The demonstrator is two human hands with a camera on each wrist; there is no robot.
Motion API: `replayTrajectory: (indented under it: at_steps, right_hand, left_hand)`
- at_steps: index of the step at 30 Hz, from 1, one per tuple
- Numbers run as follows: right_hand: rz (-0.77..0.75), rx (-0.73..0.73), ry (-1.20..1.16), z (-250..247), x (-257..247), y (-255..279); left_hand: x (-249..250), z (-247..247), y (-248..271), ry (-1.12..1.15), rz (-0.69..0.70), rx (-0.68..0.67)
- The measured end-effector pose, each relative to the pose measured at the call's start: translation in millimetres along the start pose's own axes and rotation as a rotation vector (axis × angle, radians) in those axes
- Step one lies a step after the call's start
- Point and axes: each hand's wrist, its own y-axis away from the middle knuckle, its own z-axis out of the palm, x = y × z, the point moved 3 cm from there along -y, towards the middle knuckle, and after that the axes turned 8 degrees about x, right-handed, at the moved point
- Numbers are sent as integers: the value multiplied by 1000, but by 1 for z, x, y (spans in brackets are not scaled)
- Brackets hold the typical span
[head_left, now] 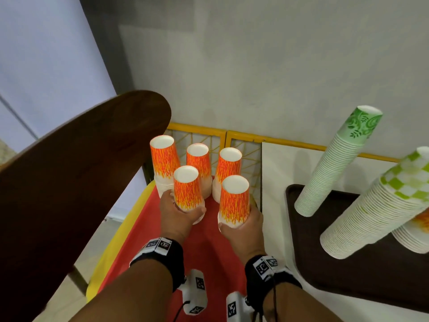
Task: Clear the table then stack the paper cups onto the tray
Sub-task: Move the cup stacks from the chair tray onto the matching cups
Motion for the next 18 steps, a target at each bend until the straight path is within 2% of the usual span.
replayTrajectory:
  at_steps: [4, 10, 13, 16, 18]
  right_hand:
    - [-15, -12, 4, -4, -3, 8]
    - [13, -91, -35, -19, 0, 25]
    - [-9, -144, -41, -40, 1, 34]
    - [-8, -177, -117, -70, 5, 45]
    - [-6, -195, -188, -98, 7, 52]
  left_hand:
    - [2, 12, 7, 78, -20, 17]
    - [2, 20, 25, 69, 87, 17]
    - [-5, 18, 45, 45, 83, 11]
    - [-11, 22, 74, 31, 68, -74]
    - [14, 23, 106, 80, 80, -110]
